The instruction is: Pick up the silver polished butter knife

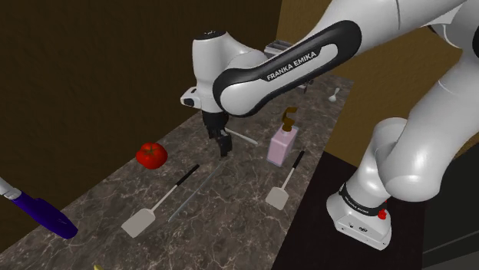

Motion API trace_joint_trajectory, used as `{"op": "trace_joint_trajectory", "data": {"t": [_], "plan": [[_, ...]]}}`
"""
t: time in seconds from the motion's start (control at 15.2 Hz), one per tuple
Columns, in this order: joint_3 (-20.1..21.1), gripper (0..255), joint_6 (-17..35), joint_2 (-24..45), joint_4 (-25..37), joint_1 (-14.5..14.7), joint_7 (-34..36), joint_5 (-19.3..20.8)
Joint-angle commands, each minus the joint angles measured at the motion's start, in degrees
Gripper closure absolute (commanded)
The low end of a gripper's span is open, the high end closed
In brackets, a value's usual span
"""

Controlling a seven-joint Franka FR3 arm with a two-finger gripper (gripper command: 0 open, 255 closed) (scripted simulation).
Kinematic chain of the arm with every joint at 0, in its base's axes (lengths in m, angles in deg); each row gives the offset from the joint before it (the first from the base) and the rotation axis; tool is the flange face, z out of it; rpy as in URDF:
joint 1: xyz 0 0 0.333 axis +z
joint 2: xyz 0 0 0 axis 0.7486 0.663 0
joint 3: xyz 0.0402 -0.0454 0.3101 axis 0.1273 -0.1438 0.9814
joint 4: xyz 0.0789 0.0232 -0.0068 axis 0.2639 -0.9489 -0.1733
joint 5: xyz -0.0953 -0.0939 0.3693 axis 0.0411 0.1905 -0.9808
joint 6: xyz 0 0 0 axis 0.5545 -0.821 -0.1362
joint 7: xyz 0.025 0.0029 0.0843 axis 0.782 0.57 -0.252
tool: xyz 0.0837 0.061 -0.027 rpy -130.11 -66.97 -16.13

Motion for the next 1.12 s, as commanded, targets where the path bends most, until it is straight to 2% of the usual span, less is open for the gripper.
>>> {"op": "trace_joint_trajectory", "data": {"t": [0.0,0.59,1.06], "plan": [[1.1,0,1.9,2.5,1.1,1.3,-2.6,0.1],[6.3,0,9.8,13.5,6.2,6.3,-12.9,2.3],[6.1,0,14.1,16.7,5.0,6.6,-12.4,3.4]]}}
